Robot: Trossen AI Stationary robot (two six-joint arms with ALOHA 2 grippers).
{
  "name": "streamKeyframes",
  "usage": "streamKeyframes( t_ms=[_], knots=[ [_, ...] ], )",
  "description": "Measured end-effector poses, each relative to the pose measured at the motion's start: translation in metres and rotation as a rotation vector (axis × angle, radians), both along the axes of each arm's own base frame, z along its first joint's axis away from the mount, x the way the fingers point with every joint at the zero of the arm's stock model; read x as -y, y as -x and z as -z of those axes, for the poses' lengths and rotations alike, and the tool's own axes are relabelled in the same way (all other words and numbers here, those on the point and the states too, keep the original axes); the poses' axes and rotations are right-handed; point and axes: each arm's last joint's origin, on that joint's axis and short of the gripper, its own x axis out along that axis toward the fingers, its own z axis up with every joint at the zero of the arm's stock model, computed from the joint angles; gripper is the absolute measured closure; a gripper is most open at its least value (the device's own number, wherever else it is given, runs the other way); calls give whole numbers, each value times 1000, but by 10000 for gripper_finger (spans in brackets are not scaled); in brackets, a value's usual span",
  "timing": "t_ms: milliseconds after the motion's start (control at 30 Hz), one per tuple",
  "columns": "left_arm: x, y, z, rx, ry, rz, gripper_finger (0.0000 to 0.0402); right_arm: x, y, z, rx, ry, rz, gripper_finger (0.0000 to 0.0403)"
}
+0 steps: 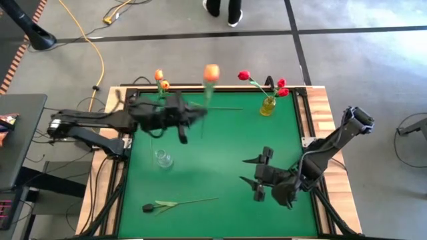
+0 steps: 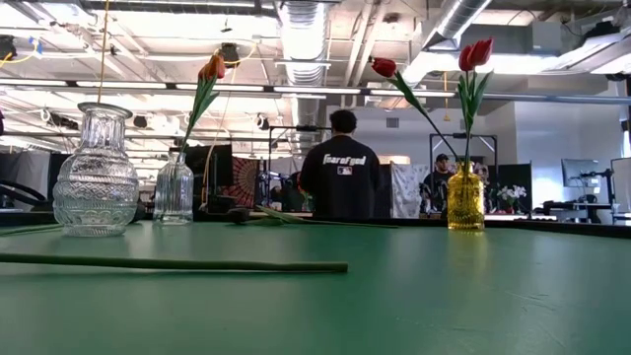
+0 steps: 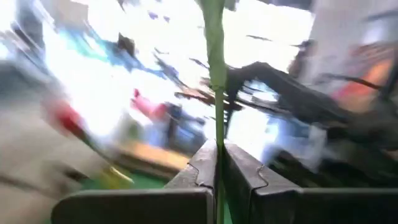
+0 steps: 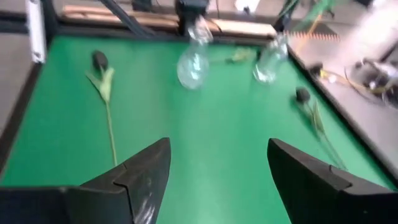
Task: Sort flowers into vase by color
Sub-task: Put the orange flower into the top transparent vase
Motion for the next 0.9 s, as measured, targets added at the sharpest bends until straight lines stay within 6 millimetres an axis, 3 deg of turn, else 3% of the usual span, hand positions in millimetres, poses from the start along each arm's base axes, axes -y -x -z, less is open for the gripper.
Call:
streamKeyframes(
  t_ms=[133, 233, 467, 600, 900],
  knots=[
    [-7, 36, -19, -61, -274, -307, 401, -2, 2, 11, -7, -52, 24, 108],
    [-12, 62, -20, -88, -284, -494, 401, -4, 4, 17, 3, -108, 36, 108],
    [-28, 115, -1, -47, -233, -715, 401, -6, 5, 18, 24, -171, 61, 107],
    [-37, 130, 18, -19, -210, -805, 401, -4, 4, 18, 19, -156, 61, 107],
    [-53, 141, 70, -3, -158, -917, 401, 6, -3, 18, 3, -101, 73, 107]
  ],
)
